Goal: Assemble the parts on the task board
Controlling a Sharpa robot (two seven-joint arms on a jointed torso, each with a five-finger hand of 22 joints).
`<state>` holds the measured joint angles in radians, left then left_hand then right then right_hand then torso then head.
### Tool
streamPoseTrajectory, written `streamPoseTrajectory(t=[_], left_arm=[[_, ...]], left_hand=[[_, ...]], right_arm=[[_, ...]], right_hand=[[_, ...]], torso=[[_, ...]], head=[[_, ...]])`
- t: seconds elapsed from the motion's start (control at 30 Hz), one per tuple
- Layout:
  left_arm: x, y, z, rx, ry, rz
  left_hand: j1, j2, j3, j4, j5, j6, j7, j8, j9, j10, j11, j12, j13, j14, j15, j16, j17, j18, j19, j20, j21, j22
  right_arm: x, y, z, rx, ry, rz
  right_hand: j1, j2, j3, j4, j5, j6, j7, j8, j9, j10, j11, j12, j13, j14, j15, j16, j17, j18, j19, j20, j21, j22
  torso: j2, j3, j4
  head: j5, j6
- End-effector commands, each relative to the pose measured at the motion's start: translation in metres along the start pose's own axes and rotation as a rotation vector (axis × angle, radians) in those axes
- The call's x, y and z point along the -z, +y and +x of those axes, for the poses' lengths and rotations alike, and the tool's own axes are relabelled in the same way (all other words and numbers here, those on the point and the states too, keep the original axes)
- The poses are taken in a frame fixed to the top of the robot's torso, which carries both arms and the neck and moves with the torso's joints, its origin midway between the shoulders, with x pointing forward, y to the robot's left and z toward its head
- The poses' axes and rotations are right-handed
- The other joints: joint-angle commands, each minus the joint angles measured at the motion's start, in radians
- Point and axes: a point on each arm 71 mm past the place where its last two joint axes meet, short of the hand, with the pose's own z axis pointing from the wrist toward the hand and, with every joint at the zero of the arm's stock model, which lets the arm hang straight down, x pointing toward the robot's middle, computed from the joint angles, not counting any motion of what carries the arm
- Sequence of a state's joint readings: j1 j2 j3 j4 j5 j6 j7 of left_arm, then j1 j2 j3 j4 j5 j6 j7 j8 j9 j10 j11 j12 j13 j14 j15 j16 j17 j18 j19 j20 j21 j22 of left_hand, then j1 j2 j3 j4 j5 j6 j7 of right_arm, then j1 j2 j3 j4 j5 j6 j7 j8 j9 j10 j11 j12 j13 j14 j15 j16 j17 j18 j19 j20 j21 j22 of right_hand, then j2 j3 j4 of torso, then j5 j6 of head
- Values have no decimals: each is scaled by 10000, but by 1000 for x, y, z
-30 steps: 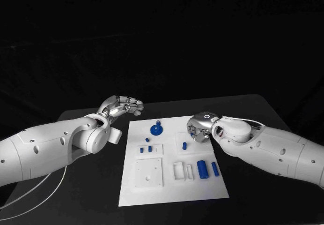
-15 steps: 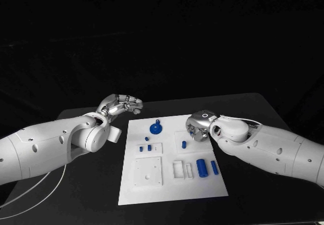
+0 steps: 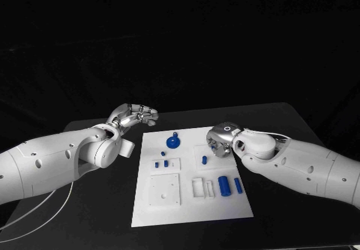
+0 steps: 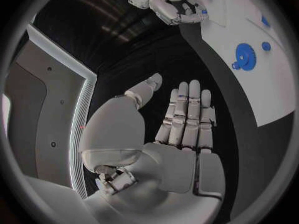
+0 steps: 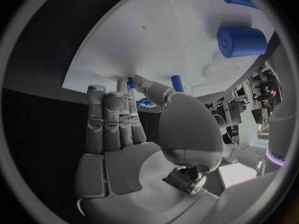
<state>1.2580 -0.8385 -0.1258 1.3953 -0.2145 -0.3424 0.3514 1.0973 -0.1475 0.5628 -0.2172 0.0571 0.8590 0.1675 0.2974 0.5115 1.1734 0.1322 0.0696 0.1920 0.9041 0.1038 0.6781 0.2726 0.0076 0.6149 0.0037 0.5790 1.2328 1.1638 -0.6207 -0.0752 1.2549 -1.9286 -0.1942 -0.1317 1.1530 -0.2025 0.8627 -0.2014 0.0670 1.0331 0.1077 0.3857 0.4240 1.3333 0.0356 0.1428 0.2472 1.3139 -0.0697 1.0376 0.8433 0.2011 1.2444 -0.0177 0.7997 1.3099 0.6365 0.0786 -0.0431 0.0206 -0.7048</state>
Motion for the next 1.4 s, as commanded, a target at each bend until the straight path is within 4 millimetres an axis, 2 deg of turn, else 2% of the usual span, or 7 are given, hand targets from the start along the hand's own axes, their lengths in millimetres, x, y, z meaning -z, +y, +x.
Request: streamPoseTrajectory(t=[0.03,0.63,0.97,1.2,1.4], left_arm=[[-1,-2,0,71,29,71],[-2,-1,-5,13,-104,36],[-2,0,-8,-25,-196,21],[-3,1,-9,-62,-280,20],[-4,1,-9,-79,-320,18]], left_hand=[[-21,73,-43,17,21,-44,-10,41,-14,-87,-2,-24,-14,50,9,-60,21,157,39,9,-55,10],[-28,64,-45,25,26,-55,-7,43,-21,-98,2,-18,-19,66,6,-86,47,160,58,7,-65,15],[-28,63,-43,28,28,-59,-6,45,-24,-102,3,-15,-21,74,5,-100,62,163,69,5,-71,17],[-25,61,-41,29,28,-61,-5,47,-27,-103,3,-12,-21,80,3,-109,72,166,77,3,-74,19],[-25,64,-39,33,29,-64,-4,49,-29,-101,2,-8,-21,87,2,-118,83,168,87,2,-77,20]], right_arm=[[2,3,4,147,11,-46],[6,1,-9,-94,-634,-34],[15,3,-29,-693,-1076,-162],[19,17,-42,-1742,-1574,-659],[18,36,-50,-2301,-1840,-1259]], right_hand=[[-2,55,86,13,33,88,-15,56,14,73,-16,26,22,-10,-79,69,11,607,50,-48,72,209],[6,-25,263,76,-123,141,-33,47,42,108,-34,-5,181,11,-97,124,16,607,73,-79,198,198],[10,-56,293,106,-129,156,-39,48,53,120,-39,-12,225,12,-101,138,17,607,79,-89,237,200],[13,-66,309,133,-129,161,-41,46,60,123,-40,-20,251,9,-103,143,16,607,87,-97,267,202],[15,-54,318,148,-117,153,-38,38,61,116,-39,-30,266,5,-102,142,13,607,87,-102,282,202]], torso=[[-1,5,-4],[1,1,-6],[1,2,-12],[1,0,-24],[5,8,-5]], head=[[11,5],[-6,46],[80,29],[144,21],[266,26]])
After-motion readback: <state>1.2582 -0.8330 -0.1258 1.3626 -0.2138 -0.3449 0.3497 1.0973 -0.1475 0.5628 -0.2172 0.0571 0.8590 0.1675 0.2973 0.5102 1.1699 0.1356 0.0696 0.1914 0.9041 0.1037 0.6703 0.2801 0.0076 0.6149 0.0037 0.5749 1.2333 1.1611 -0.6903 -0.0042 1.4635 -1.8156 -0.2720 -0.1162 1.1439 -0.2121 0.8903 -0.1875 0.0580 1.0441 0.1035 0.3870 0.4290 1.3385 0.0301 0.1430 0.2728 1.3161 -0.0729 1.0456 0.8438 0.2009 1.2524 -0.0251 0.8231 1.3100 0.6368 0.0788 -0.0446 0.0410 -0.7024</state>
